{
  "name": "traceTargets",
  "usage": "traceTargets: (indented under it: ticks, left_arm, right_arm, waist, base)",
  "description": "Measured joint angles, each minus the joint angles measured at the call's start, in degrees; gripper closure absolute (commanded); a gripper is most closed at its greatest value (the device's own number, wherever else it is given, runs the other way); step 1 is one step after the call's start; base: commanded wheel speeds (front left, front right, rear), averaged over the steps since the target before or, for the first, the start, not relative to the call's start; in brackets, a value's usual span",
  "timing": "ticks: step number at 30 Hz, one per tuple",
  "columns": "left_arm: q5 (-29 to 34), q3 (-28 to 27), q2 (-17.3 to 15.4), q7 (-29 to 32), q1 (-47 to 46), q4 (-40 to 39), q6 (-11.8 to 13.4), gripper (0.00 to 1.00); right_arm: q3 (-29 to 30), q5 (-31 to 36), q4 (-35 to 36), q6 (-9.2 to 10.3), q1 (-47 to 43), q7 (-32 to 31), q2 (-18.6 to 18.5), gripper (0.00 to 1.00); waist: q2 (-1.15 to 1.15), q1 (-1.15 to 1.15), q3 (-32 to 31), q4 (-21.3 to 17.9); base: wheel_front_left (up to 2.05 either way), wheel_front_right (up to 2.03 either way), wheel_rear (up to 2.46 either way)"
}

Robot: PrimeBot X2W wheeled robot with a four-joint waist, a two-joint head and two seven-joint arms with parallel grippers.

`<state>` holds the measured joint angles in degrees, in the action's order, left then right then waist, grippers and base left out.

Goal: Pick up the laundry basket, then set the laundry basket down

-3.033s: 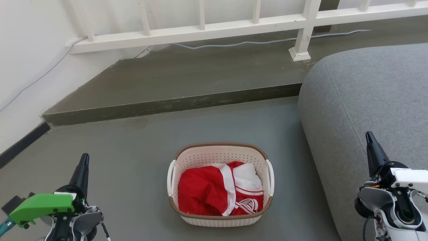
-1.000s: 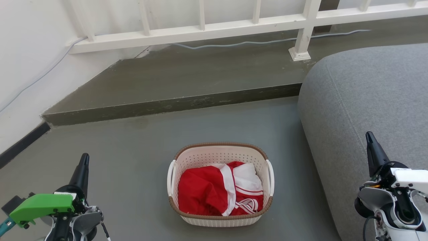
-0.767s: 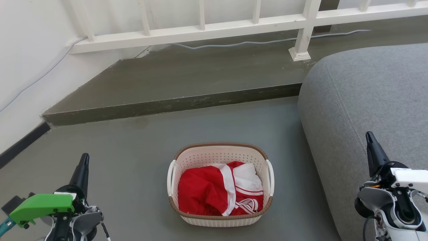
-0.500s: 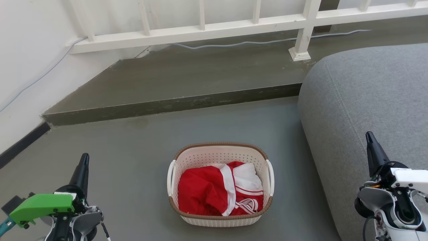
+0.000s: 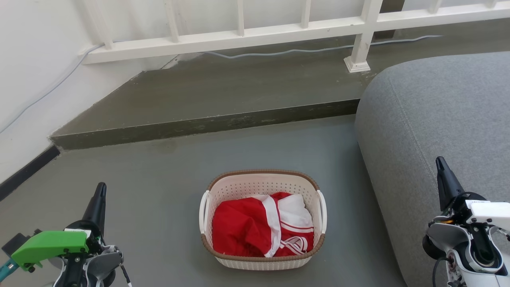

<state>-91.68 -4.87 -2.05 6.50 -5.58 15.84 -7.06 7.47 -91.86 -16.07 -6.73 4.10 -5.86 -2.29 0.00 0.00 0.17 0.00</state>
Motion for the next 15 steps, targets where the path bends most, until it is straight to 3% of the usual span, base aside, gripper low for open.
traceTargets:
  ticks: [15]
  left_arm:
    - [-0.01,0.00,0.00,0.00,0.00,0.00,0.00,1.00]
  right_arm:
    - [0.00,0.00,0.00,0.00,0.00,0.00,0.00,1.00]
  waist:
    - [0.00,0.00,0.00,0.00]
  base:
    - [0.00,0.00,0.00]
